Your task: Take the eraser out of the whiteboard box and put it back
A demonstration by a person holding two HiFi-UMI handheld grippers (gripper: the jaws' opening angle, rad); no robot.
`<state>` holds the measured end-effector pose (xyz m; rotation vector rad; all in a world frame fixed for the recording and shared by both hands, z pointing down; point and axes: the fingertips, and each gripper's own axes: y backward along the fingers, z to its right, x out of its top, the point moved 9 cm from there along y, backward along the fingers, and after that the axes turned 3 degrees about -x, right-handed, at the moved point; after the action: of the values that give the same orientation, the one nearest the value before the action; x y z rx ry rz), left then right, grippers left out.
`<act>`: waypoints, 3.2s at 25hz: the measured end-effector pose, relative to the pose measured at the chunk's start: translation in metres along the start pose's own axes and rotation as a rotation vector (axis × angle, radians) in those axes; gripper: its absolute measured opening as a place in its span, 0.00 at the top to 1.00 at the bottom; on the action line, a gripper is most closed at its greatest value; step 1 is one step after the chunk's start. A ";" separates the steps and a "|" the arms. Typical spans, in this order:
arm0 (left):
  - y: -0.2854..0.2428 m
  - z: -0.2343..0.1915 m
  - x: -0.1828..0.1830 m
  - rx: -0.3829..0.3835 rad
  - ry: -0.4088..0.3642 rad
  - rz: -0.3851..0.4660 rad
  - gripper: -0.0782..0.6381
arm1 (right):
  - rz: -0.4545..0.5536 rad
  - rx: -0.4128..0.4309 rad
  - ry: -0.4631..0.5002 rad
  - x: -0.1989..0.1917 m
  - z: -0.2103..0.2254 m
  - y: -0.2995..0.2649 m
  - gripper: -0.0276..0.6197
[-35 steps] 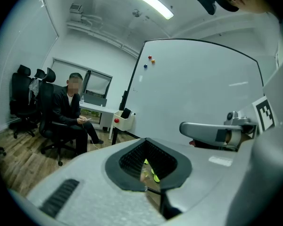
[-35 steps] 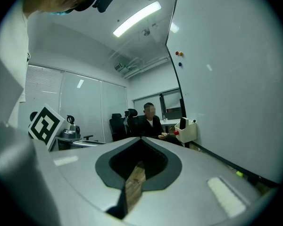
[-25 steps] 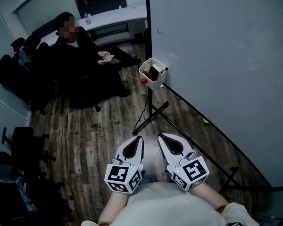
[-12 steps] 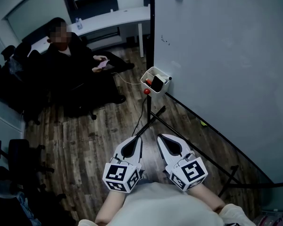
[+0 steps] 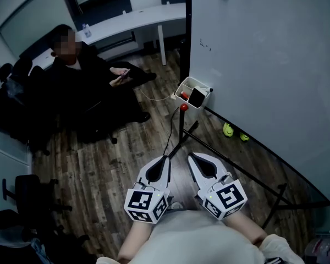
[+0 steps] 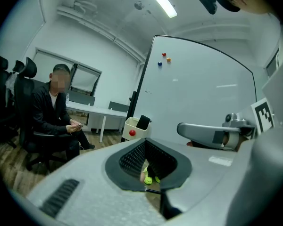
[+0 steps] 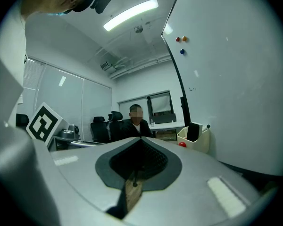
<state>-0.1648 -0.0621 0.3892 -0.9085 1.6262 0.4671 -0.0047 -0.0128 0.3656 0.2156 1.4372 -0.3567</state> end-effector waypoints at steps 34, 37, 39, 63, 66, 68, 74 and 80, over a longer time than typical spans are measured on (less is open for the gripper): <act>-0.061 -0.066 0.027 -0.034 0.011 -0.030 0.89 | 0.026 -0.116 -0.013 0.018 0.050 -0.070 0.95; -0.077 -0.072 0.034 -0.060 0.009 -0.044 0.89 | 0.027 -0.159 -0.020 0.021 0.064 -0.077 0.95; -0.089 -0.074 0.035 -0.080 0.005 -0.055 0.89 | 0.031 -0.192 -0.024 0.021 0.075 -0.081 0.95; -0.220 -0.102 0.074 -0.250 -0.029 -0.115 0.89 | -0.046 -0.384 -0.030 0.023 0.162 -0.144 0.55; -0.224 -0.104 0.075 -0.252 -0.023 -0.114 0.89 | -0.062 -0.377 -0.034 0.019 0.165 -0.153 0.54; -0.225 -0.105 0.075 -0.252 -0.019 -0.116 0.89 | -0.072 -0.374 -0.030 0.016 0.167 -0.157 0.55; -0.231 -0.107 0.073 -0.264 -0.016 -0.121 0.89 | -0.075 -0.387 -0.010 0.014 0.169 -0.164 0.60; -0.231 -0.109 0.073 -0.299 -0.026 -0.137 0.89 | -0.061 -0.418 -0.013 0.013 0.166 -0.163 0.63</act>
<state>-0.0605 -0.3062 0.3877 -1.2225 1.4816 0.6347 0.0907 -0.2242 0.3846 -0.1694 1.4735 -0.1006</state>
